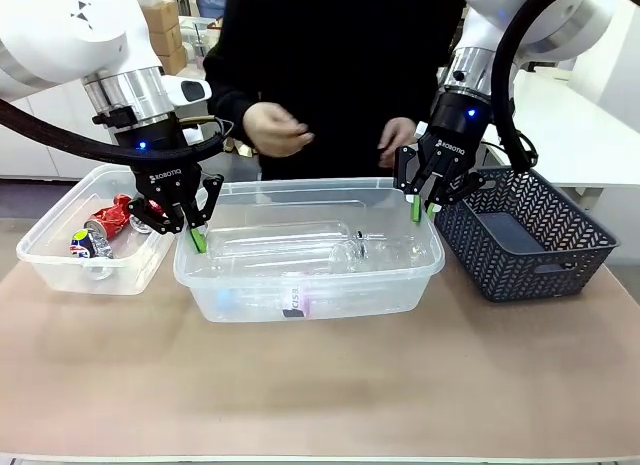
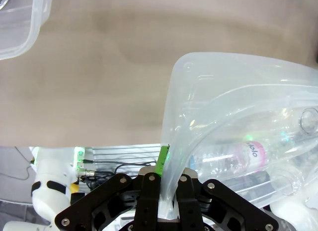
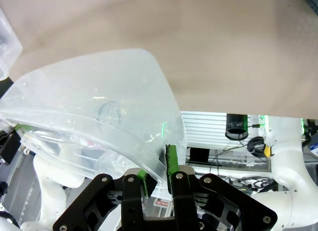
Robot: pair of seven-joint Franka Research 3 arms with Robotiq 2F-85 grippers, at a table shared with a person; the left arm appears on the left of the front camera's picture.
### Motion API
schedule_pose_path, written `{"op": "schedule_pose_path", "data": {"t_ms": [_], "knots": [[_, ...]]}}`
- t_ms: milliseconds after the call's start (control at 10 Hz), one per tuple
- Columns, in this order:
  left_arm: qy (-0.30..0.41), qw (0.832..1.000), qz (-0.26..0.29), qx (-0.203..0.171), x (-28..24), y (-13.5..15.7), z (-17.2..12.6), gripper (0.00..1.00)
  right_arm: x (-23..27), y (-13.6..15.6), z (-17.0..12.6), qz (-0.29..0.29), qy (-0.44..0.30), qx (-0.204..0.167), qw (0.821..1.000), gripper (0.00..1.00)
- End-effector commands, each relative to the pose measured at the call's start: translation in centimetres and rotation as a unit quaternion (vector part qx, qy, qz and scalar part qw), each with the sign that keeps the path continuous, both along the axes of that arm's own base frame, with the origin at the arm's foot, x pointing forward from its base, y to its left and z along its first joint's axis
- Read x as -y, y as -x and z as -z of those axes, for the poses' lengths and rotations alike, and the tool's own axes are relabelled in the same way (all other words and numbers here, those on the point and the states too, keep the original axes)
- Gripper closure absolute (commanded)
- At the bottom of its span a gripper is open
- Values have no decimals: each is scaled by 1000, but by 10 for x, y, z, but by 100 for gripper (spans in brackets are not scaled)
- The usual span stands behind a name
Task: Sort the waste into each basket.
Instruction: Offer the picked Organizing box to the human.
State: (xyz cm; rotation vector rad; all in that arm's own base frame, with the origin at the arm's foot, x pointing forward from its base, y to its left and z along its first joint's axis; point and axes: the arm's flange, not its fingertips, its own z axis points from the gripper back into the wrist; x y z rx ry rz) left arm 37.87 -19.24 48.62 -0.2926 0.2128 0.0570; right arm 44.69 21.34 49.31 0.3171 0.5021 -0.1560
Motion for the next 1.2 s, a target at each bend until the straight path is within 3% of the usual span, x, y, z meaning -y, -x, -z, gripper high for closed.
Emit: {"op": "schedule_pose_path", "data": {"t_ms": [0,800,900,1100], "knots": [[4,1000,-11,6,-8,2,-5,96,2,-2,-1,5,-3,-2,1000,91],[0,1000,0,0,0,0,0,96,2,-2,-1,5,-3,-2,1000,91],[-8,1000,24,13,0,-13,-10,96,0,0,0,0,0,0,1000,91],[-20,999,25,29,-12,-69,-37,96,0,-49,-7,-24,5,0,1000,91]]}}
